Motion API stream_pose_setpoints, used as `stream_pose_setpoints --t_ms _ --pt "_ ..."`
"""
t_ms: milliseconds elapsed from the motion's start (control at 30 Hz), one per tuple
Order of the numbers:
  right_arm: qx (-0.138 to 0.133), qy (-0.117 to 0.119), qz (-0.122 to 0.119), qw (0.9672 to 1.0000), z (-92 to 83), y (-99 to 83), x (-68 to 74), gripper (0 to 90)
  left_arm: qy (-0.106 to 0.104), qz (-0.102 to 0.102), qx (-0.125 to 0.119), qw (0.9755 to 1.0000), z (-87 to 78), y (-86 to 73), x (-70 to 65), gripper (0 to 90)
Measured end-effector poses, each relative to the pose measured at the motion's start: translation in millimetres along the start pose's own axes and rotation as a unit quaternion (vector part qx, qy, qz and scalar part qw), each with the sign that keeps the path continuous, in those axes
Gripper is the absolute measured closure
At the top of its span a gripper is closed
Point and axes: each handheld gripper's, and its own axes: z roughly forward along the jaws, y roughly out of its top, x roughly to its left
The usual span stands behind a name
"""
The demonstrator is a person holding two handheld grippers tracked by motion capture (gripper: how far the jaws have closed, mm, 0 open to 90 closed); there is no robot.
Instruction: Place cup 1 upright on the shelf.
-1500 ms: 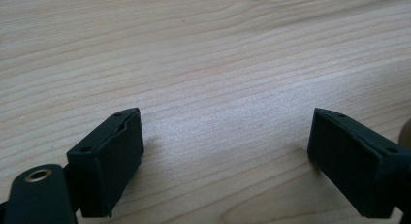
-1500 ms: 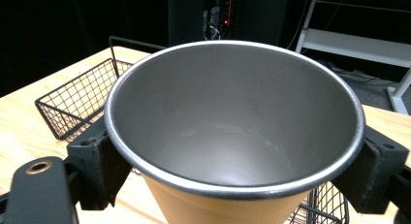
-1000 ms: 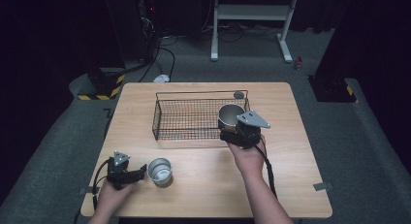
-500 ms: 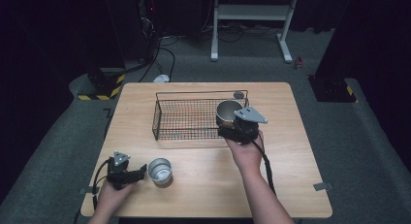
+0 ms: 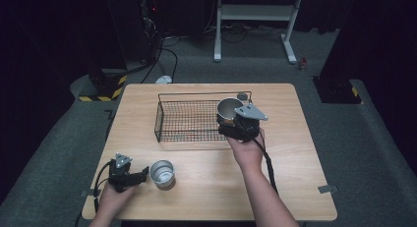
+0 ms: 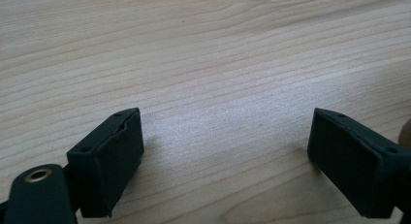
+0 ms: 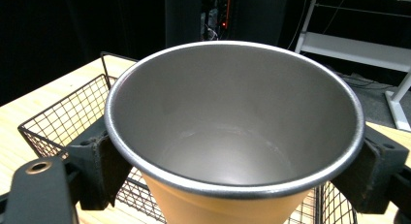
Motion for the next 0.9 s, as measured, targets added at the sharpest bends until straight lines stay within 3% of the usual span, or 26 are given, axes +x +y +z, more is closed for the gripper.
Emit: stream_pose_setpoints --t_ms 600,900 --pt "0.006 -0.006 -0.003 1.0000 16.5 9.7 0.4 13.4 0.000 0.000 0.000 1.0000 0.0 0.0 0.0 13.2" --pt "0.013 -0.009 0.007 0.9998 27.1 11.8 -3.4 13.3 0.000 0.001 0.001 1.0000 0.0 0.0 0.1 13.2"
